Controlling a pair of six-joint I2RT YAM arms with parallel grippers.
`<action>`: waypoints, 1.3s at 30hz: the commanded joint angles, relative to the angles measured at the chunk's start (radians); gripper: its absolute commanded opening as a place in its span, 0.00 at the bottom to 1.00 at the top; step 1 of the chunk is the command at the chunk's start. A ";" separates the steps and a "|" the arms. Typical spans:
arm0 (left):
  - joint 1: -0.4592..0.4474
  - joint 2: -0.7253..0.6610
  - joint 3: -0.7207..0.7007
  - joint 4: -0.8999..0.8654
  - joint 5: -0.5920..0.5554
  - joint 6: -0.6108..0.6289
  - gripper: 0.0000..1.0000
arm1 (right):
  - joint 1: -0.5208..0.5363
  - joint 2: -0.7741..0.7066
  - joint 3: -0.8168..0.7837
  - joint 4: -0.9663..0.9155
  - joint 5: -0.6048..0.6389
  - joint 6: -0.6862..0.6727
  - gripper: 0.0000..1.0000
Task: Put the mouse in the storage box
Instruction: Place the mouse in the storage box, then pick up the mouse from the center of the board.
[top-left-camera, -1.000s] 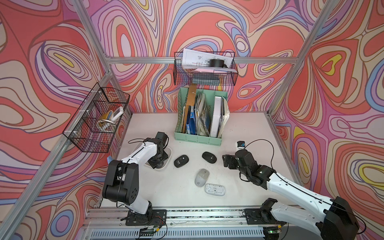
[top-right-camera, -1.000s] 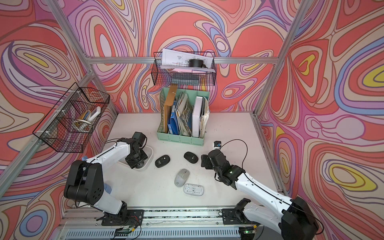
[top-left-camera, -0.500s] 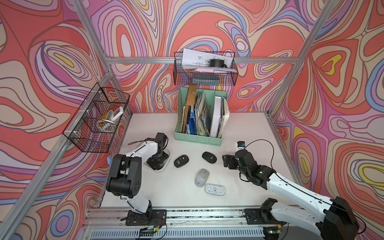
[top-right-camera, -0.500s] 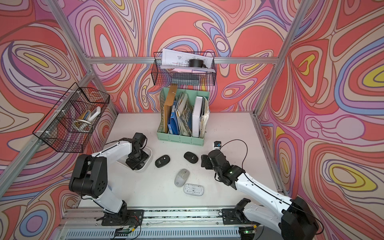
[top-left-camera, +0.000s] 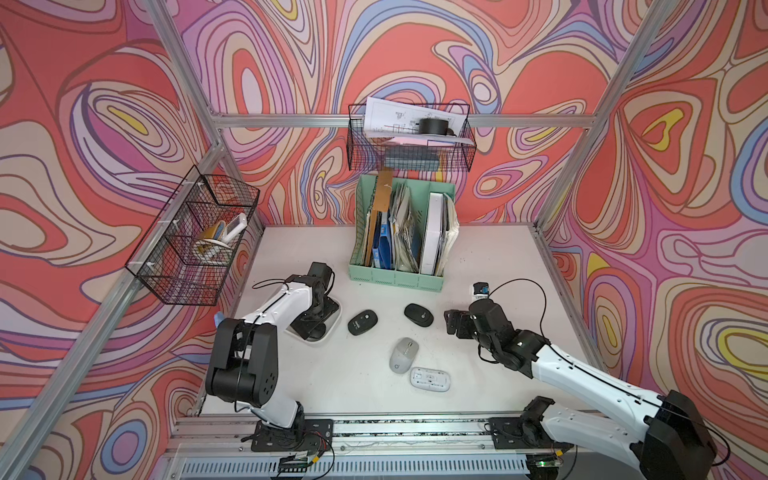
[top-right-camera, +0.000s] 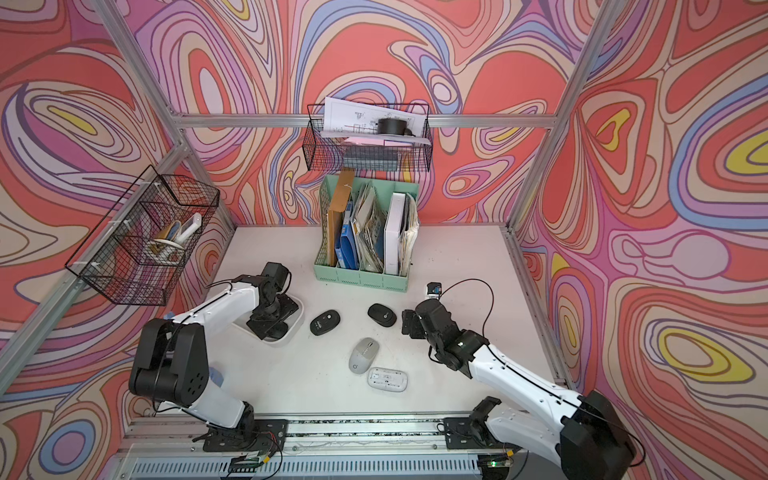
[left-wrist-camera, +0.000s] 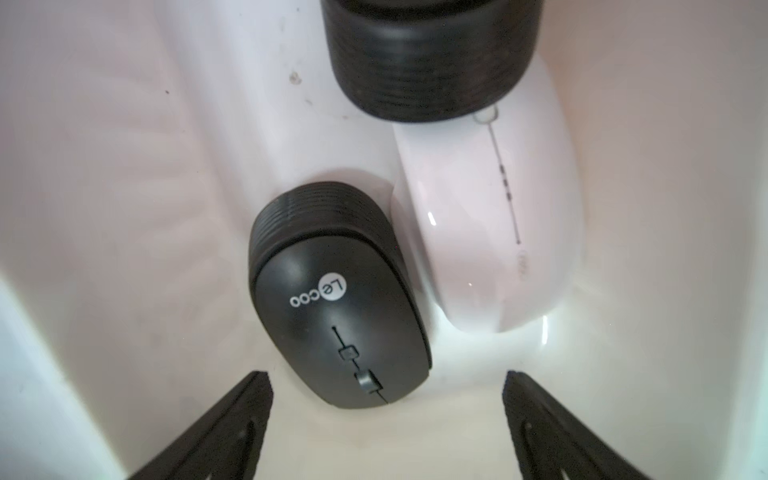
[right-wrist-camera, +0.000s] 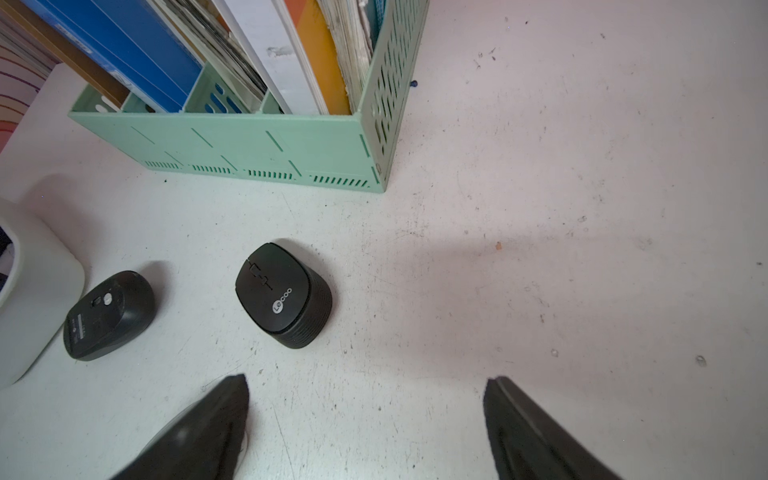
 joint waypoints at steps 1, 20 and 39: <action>0.006 -0.042 0.039 -0.042 -0.002 0.066 0.94 | 0.002 0.004 0.036 -0.003 0.000 -0.010 0.90; -0.251 -0.138 0.103 -0.028 0.218 0.425 0.98 | 0.002 -0.002 0.069 -0.053 0.047 -0.012 0.90; -0.635 0.241 0.427 0.005 0.095 0.011 0.99 | -0.113 -0.040 0.048 -0.112 0.079 -0.019 0.95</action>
